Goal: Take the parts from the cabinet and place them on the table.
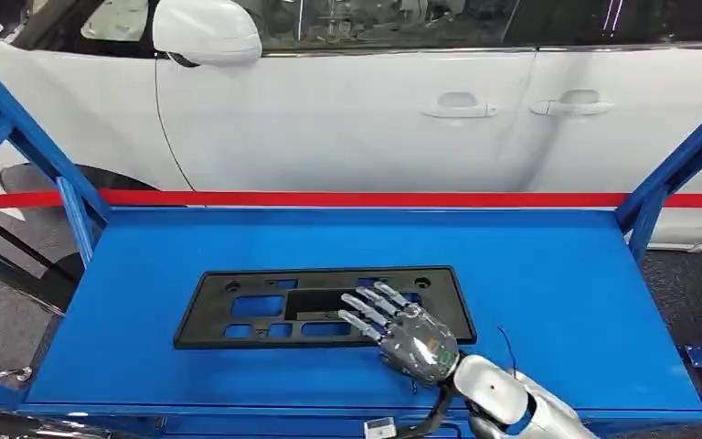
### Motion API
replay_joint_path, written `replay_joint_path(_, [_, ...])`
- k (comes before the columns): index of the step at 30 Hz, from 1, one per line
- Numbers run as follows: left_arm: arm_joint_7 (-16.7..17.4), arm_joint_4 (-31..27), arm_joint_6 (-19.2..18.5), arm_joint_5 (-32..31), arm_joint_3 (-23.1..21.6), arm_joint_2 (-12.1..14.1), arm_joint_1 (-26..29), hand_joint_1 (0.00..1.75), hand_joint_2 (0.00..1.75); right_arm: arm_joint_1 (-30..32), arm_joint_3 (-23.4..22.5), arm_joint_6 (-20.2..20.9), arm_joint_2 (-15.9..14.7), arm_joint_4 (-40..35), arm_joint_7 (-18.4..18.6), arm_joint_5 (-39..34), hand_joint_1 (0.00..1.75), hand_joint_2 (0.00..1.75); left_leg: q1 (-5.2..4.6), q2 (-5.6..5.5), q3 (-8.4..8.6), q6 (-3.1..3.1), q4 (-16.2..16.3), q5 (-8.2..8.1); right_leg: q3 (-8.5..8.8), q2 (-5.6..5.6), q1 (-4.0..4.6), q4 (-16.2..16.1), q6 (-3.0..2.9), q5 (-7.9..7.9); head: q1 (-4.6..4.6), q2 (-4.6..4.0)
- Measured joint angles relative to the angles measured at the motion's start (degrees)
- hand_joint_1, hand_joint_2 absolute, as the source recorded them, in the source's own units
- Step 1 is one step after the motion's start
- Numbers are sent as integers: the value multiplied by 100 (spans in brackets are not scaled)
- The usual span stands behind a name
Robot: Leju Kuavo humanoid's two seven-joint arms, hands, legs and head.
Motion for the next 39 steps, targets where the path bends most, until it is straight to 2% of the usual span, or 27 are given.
replay_joint_path(1, [-7,0,-2,-33,-2,-2,-14,0,0,-125,175,44,173,194,113,65,0,175,6,-1,-177,-13,382,-227,-9,1,4,2,-32,7,-2,0])
replay_joint_path(3, [-19,0,-2,-44,-2,0,-28,0,0,-294,440,83,444,525,211,113,0,175,6,-1,-625,-49,1325,-635,-17,-9,22,8,-34,7,-2,0])
replay_joint_path(4, [-26,0,-2,-44,0,2,-26,0,0,-367,526,100,546,642,231,115,0,175,6,0,-764,-57,1612,-695,-18,-14,30,20,-38,4,-2,0])
replay_joint_path(5, [-33,0,0,-48,0,4,-12,0,0,-437,614,98,620,758,266,115,0,175,6,0,-775,-55,1612,-601,-14,-21,30,28,-41,0,-2,0])
replay_joint_path(8, [-37,0,4,-52,0,9,0,0,0,-611,780,52,773,959,343,111,0,175,6,4,-342,-29,686,-38,-5,-19,30,49,-30,-12,-2,0])
replay_joint_path(9, [-46,0,9,-55,0,13,-3,0,0,-653,827,22,801,1011,377,104,0,175,8,7,-137,-16,276,141,0,-18,30,59,-21,-18,-2,0])
replay_joint_path(10, [-50,0,13,-63,-2,15,-7,0,0,-699,878,-20,837,1055,432,104,0,175,6,11,49,9,-144,178,-1,-18,32,70,-1,-29,-2,0])
replay_joint_path(11, [-52,0,15,-76,0,15,-15,0,0,-739,931,-95,876,1101,520,141,0,175,-25,2,62,31,-183,178,-16,-5,71,95,31,-41,0,0])
replay_joint_path(14, [-55,0,24,-87,0,15,-12,0,0,-819,1108,-182,1033,1217,749,338,0,175,-43,-2,59,95,-164,199,-14,-2,61,69,107,-6,-2,0])
replay_joint_path(15, [-57,0,31,-87,0,13,-13,0,0,-844,1149,-195,1081,1245,868,443,0,175,5,5,71,153,-217,243,-22,2,80,81,141,-23,-2,0])
replay_joint_path(16, [-61,0,33,-87,0,9,-22,0,0,-865,1193,-199,1130,1300,1032,594,0,175,14,14,70,189,-237,270,-63,-4,56,209,168,-149,0,0])
replay_joint_path(17, [-70,0,35,-87,0,9,-26,0,0,-888,1230,-199,1202,1363,1165,679,0,175,15,20,53,221,-236,274,-190,-6,54,504,189,-366,0,0])
replay_joint_path(19, [-70,0,50,-85,2,9,-20,0,0,-898,1293,-208,1317,1507,1298,777,0,175,6,28,29,231,-232,280,-641,-7,35,1507,238,-859,0,0])
replay_joint_path(20, [-70,0,50,-85,7,9,-16,0,0,-898,1311,-210,1357,1555,1304,799,0,175,3,30,21,231,-228,280,-795,-8,31,1846,249,-954,0,0])
replay_joint_path(21, [-70,0,50,-85,9,11,-10,0,0,-899,1335,-210,1392,1595,1306,812,0,175,2,28,22,231,-222,280,-828,-8,24,1923,252,-910,0,0])
replay_joint_path(23, [-72,0,50,-85,11,11,-14,0,0,-913,1352,-214,1446,1645,1326,817,0,175,2,16,34,221,-212,272,-535,-9,21,1346,226,-508,0,0])
replay_joint_path(24, [-70,0,50,-85,13,9,-14,0,0,-940,1354,-219,1470,1669,1339,817,0,175,-4,7,51,210,-208,265,-238,-9,24,739,187,-214,0,0])
replay_joint_path(25, [-72,0,50,-85,15,9,-13,0,0,-965,1361,-230,1494,1684,1350,817,0,175,-7,8,58,197,-209,257,3,-10,37,239,130,-35,0,0])
replay_joint_path(26, [-78,0,50,-85,20,2,-18,0,0,-984,1372,-221,1509,1710,1363,819,0,175,-52,8,42,165,-186,239,64,-17,74,77,97,-109,0,0])
replay_joint_path(27, [-85,0,50,-83,22,2,-19,0,0,-990,1378,-180,1555,1732,1383,817,24,175,-35,8,25,135,-190,251,46,-16,80,85,92,-99,-2,0])
replay_joint_path(28, [-92,0,46,-83,26,2,-19,0,0,-990,1378,-138,1586,1769,1426,817,108,175,-22,9,24,100,-193,251,33,-6,94,89,81,-103,0,0])
replay_joint_path(30, [-126,0,26,-87,31,2,-21,0,0,-1016,1378,-48,1714,1863,1579,801,173,175,-39,15,45,16,-222,264,41,1,72,29,11,-63,-2,0])
replay_joint_path(32, [-162,0,-9,-96,31,9,-28,0,0,-1069,1378,4,1859,2027,1723,764,171,175,-5,13,-77,-33,64,20,81,-22,30,-55,-56,-6,-4,0])
replay_joint_path(35, [-188,2,-48,-151,33,7,-22,0,0,-1145,1356,96,2041,2386,1958,663,169,175,12,13,-717,-114,1436,-611,42,-37,42,-33,-75,-8,-4,0])
replay_joint_path(36, [-190,2,-57,-157,33,13,-14,0,0,-1160,1321,83,2078,2489,2026,644,166,175,18,14,-813,-126,1628,-620,32,-37,42,-21,-73,-9,-2,0])
replay_joint_path(37, [-190,2,-72,-168,33,15,-10,0,0,-1177,1258,48,2117,2607,2083,629,162,175,28,15,-769,-135,1527,-488,30,-36,39,-9,-69,-13,-4,0])
replay_joint_path(39, [-203,2,-87,-208,33,31,-19,0,0,-1230,1105,-64,2165,2804,2139,624,154,175,55,20,-340,-143,632,34,33,-27,19,39,-35,-43,-4,0])
